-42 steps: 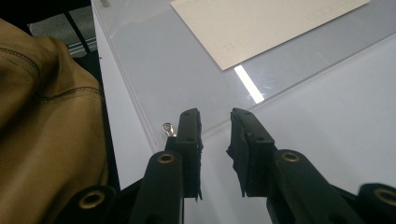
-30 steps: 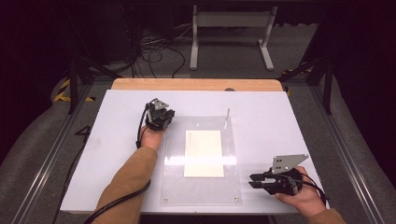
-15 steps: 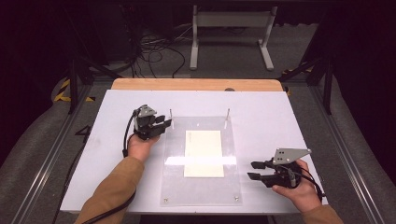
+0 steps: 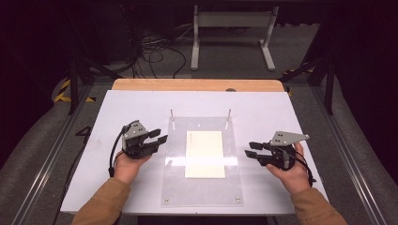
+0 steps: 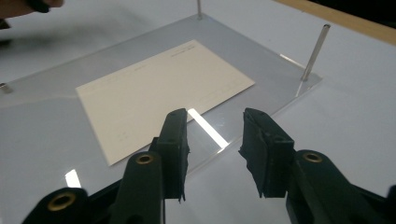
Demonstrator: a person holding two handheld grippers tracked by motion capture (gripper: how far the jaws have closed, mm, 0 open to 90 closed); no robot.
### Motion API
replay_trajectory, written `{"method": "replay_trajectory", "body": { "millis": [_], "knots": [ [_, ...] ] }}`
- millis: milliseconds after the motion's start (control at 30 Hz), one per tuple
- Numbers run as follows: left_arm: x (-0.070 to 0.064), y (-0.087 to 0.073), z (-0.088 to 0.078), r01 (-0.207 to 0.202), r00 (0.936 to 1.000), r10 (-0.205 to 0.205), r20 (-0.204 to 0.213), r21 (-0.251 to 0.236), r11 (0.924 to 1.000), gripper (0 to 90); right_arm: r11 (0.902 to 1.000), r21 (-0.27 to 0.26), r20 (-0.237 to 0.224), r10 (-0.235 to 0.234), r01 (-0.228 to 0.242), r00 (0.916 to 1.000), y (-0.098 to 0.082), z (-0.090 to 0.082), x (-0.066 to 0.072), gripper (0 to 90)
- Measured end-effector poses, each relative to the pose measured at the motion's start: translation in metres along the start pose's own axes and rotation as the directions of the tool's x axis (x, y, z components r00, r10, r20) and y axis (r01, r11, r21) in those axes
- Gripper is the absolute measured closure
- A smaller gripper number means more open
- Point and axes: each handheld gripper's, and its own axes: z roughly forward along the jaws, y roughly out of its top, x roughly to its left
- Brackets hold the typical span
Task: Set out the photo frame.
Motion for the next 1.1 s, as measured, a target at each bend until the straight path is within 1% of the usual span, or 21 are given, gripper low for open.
{"method": "replay_trajectory", "body": {
  "millis": [33, 100, 133, 167, 200, 233, 300, 333, 367, 433, 467, 533, 600, 633, 667, 733, 767, 867, 1000, 1067, 1100],
  "knots": [
    [-0.001, -0.002, -0.003, -0.006, 1.0000, 0.006, -0.006, -0.004, 1.0000, 58.3, 0.9999, -0.003, 0.009, -0.013, 0.013, 0.9999, 0.002, 0.004, -0.001, 63.8],
    [-0.002, -0.006, -0.008, 0.000, 1.0000, 0.000, -0.008, -0.002, 1.0000, 58.0, 0.9993, -0.014, 0.020, -0.035, 0.035, 0.9992, 0.007, 0.015, -0.008, 55.8],
    [-0.002, -0.007, -0.011, -0.006, 0.9999, 0.006, -0.011, 0.000, 1.0000, 57.8, 0.9993, -0.033, 0.029, -0.017, 0.018, 0.9994, 0.007, 0.019, -0.010, 54.4],
    [-0.003, -0.008, -0.014, -0.003, 0.9999, 0.003, -0.012, -0.001, 1.0000, 57.5, 0.9983, -0.057, 0.035, 0.015, -0.013, 0.9993, 0.009, 0.025, -0.013, 56.4],
    [-0.003, -0.009, -0.016, -0.005, 0.9999, 0.005, -0.016, -0.005, 1.0000, 57.3, 0.9981, -0.061, 0.041, 0.012, -0.009, 0.9991, 0.012, 0.028, -0.015, 58.2],
    [-0.004, -0.011, -0.018, 0.009, 0.9999, -0.009, -0.015, -0.006, 0.9999, 57.3, 0.9978, -0.067, 0.052, 0.006, -0.002, 0.9986, 0.013, 0.031, -0.017, 58.2],
    [-0.005, -0.014, -0.022, 0.008, 0.9998, -0.008, -0.020, -0.006, 1.0000, 56.9, 0.9962, -0.082, 0.056, 0.032, -0.027, 0.9979, 0.017, 0.036, -0.022, 58.3],
    [-0.005, -0.014, -0.022, 0.008, 0.9998, -0.008, -0.020, -0.006, 1.0000, 56.7, 0.9962, -0.082, 0.056, 0.032, -0.027, 0.9979, 0.017, 0.036, -0.022, 58.3],
    [-0.006, -0.017, -0.025, 0.006, 0.9998, -0.006, -0.020, -0.001, 1.0000, 56.6, 0.9941, -0.100, 0.066, 0.049, -0.042, 0.9966, 0.020, 0.044, -0.030, 56.6],
    [-0.007, -0.019, -0.026, 0.009, 0.9996, -0.009, -0.026, 0.003, 1.0000, 56.2, 0.9940, -0.102, 0.072, 0.046, -0.039, 0.9963, 0.022, 0.047, -0.033, 57.5],
    [-0.006, -0.022, -0.029, 0.004, 0.9994, -0.004, -0.033, 0.007, 1.0000, 56.2, 0.9942, -0.102, 0.079, 0.042, -0.034, 0.9960, 0.024, 0.051, -0.037, 58.8],
    [-0.007, -0.025, -0.031, 0.012, 0.9993, -0.012, -0.037, 0.010, 0.9999, 56.1, 0.9926, -0.117, 0.112, 0.045, -0.031, 0.9927, 0.028, 0.061, -0.048, 61.0],
    [-0.007, -0.029, -0.034, 0.023, 0.9989, -0.023, -0.041, 0.015, 0.9996, 55.5, 0.9874, -0.151, 0.144, 0.068, -0.046, 0.9872, 0.030, 0.068, -0.055, 61.7],
    [-0.007, -0.031, -0.036, 0.020, 0.9988, -0.020, -0.046, 0.016, 0.9997, 55.3, 0.9866, -0.154, 0.157, 0.079, -0.054, 0.9845, 0.031, 0.073, -0.058, 61.7],
    [-0.007, -0.033, -0.037, 0.031, 0.9984, -0.030, -0.048, 0.017, 0.9994, 55.1, 0.9866, -0.151, 0.172, 0.088, -0.062, 0.9811, 0.033, 0.077, -0.060, 61.4],
    [-0.007, -0.037, -0.041, 0.031, 0.9982, -0.030, -0.052, 0.023, 0.9993, 54.8, 0.9856, -0.131, 0.177, 0.129, -0.107, 0.9756, 0.034, 0.085, -0.064, 61.6],
    [-0.008, -0.039, -0.042, 0.037, 0.9979, -0.036, -0.054, 0.024, 0.9990, 54.7, 0.9861, -0.118, 0.188, 0.138, -0.117, 0.9724, 0.035, 0.089, -0.066, 63.0],
    [-0.008, -0.046, -0.048, 0.054, 0.9963, -0.053, -0.068, 0.026, 0.9982, 54.4, 0.9872, -0.112, 0.199, 0.134, -0.114, 0.9706, 0.034, 0.102, -0.073, 67.1],
    [-0.006, -0.048, -0.051, 0.061, 0.9949, -0.059, -0.082, 0.026, 0.9978, 54.2, 0.9883, -0.110, 0.213, 0.127, -0.105, 0.9687, 0.034, 0.112, -0.076, 70.2],
    [-0.006, -0.049, -0.051, 0.068, 0.9947, -0.066, -0.079, 0.024, 0.9974, 54.4, 0.9888, -0.108, 0.214, 0.124, -0.103, 0.9689, 0.034, 0.117, -0.077, 70.8],
    [-0.006, -0.049, -0.050, 0.064, 0.9951, -0.062, -0.077, 0.024, 0.9977, 54.7, 0.9886, -0.108, 0.214, 0.126, -0.105, 0.9687, 0.034, 0.119, -0.078, 71.7]
  ]
}}
